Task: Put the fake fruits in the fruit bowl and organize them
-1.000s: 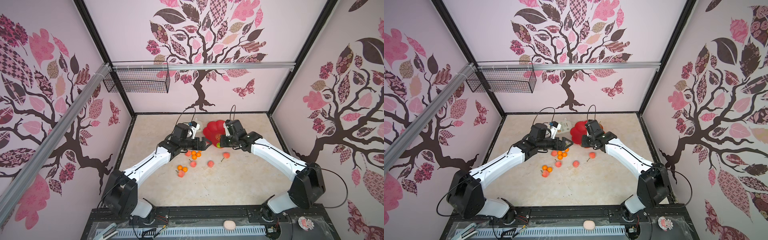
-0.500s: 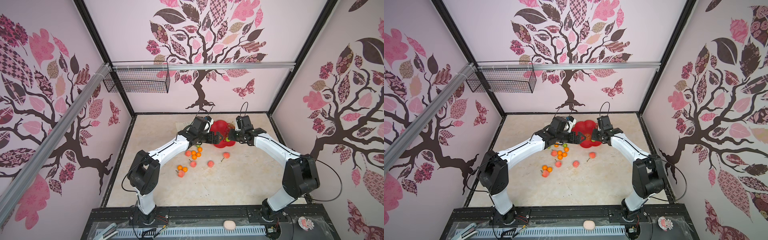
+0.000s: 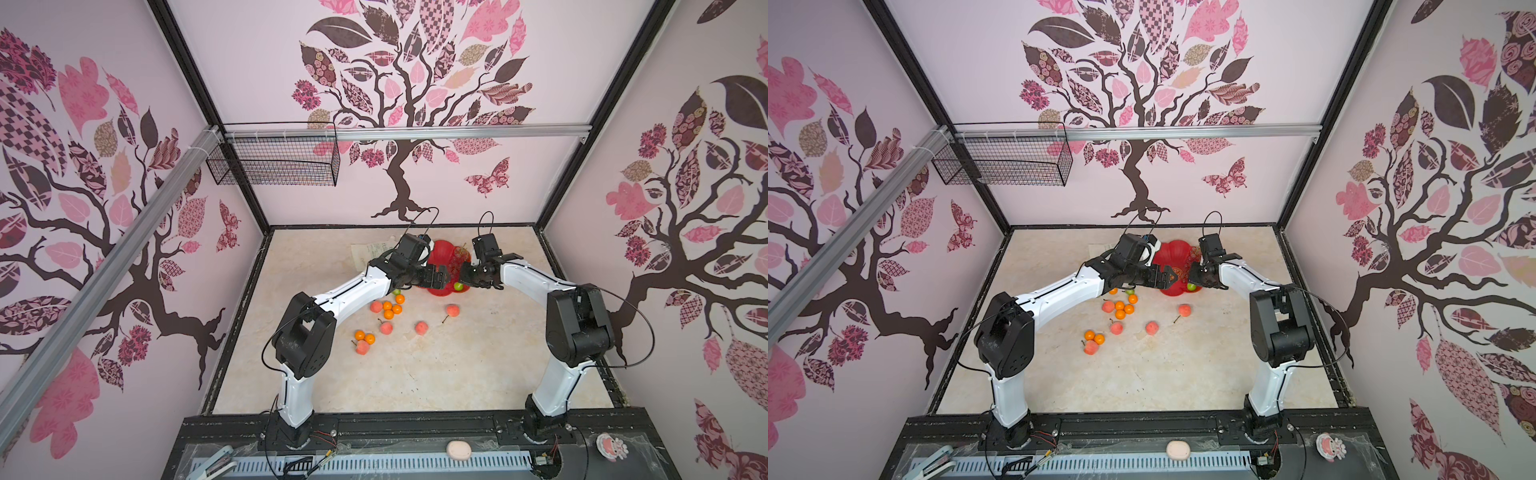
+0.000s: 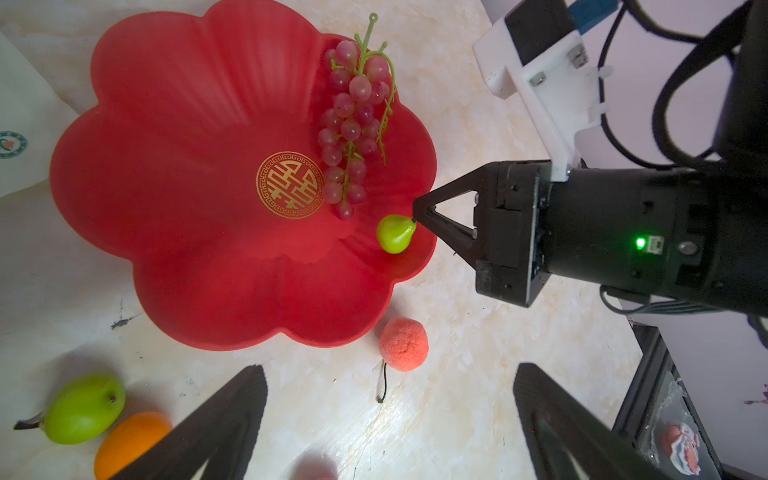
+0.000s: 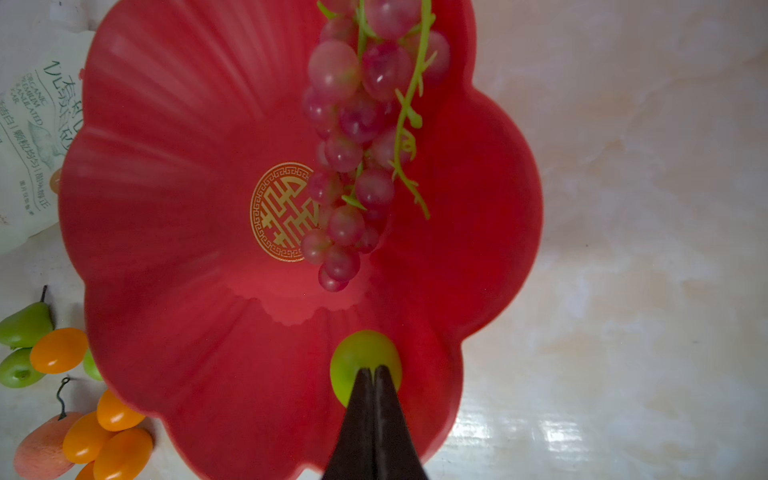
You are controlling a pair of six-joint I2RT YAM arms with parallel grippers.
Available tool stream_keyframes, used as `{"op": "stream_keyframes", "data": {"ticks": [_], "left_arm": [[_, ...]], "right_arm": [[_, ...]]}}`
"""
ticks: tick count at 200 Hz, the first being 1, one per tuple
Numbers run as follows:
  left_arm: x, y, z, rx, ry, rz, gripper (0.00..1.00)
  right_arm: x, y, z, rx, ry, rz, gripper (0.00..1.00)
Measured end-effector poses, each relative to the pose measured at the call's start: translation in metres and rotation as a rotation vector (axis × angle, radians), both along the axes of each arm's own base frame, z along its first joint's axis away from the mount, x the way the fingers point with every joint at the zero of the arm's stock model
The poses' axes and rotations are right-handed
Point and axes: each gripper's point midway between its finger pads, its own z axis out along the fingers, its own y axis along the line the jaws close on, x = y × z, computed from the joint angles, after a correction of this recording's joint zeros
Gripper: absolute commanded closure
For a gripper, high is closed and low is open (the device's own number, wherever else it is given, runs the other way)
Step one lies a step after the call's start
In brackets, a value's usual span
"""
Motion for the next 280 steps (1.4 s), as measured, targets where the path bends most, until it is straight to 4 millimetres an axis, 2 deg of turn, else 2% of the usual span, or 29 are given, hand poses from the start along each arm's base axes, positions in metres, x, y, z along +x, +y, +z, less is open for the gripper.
{"op": "stream_keyframes", "data": {"ticks": [30, 60, 75, 89, 106, 127, 149, 167, 184, 203, 216, 239, 280], "left_arm": [[-0.001, 0.001, -0.001, 0.005, 0.003, -0.001, 0.03], [-0.001, 0.001, -0.001, 0.007, 0.002, -0.005, 0.03], [-0.001, 0.001, -0.002, 0.01, 0.003, -0.006, 0.03], [-0.002, 0.002, -0.003, 0.015, 0.004, -0.008, 0.03], [-0.002, 0.003, -0.004, 0.024, 0.004, -0.008, 0.03], [-0.002, 0.006, -0.007, 0.04, 0.008, -0.003, 0.02], [-0.002, 0.013, -0.008, 0.055, 0.017, 0.007, 0.02], [0.0, 0.027, -0.002, 0.048, 0.013, 0.03, 0.02], [0.001, 0.053, 0.01, 0.031, 0.006, 0.07, 0.02], [0.005, 0.086, 0.026, 0.007, -0.016, 0.129, 0.02], [0.008, 0.105, 0.037, -0.009, -0.039, 0.165, 0.02], [0.005, 0.127, 0.046, -0.032, -0.059, 0.201, 0.02], [-0.001, 0.16, 0.036, -0.084, -0.033, 0.255, 0.02]], "right_arm": [[0.009, 0.002, 0.0, 0.0, -0.003, 0.0, 0.99], [0.011, -0.003, -0.006, -0.013, 0.013, -0.008, 0.92], [0.011, -0.006, -0.009, -0.024, 0.026, -0.013, 0.84], [0.014, -0.009, -0.005, -0.031, 0.022, -0.021, 0.82], [0.019, -0.011, 0.002, -0.039, 0.007, -0.03, 0.73], [0.025, -0.012, 0.008, -0.044, -0.014, -0.032, 0.67], [0.024, -0.011, 0.011, -0.043, -0.019, -0.021, 0.64], [0.022, -0.008, 0.017, -0.022, -0.036, -0.007, 0.63], [0.013, -0.004, 0.03, 0.007, -0.06, 0.008, 0.63], [0.008, 0.004, 0.055, 0.029, -0.118, 0.03, 0.62], [0.005, 0.014, 0.07, 0.03, -0.158, 0.054, 0.62], [-0.004, 0.052, 0.082, 0.026, -0.197, 0.146, 0.61], [-0.02, 0.13, 0.096, 0.006, -0.243, 0.357, 0.6]]}}
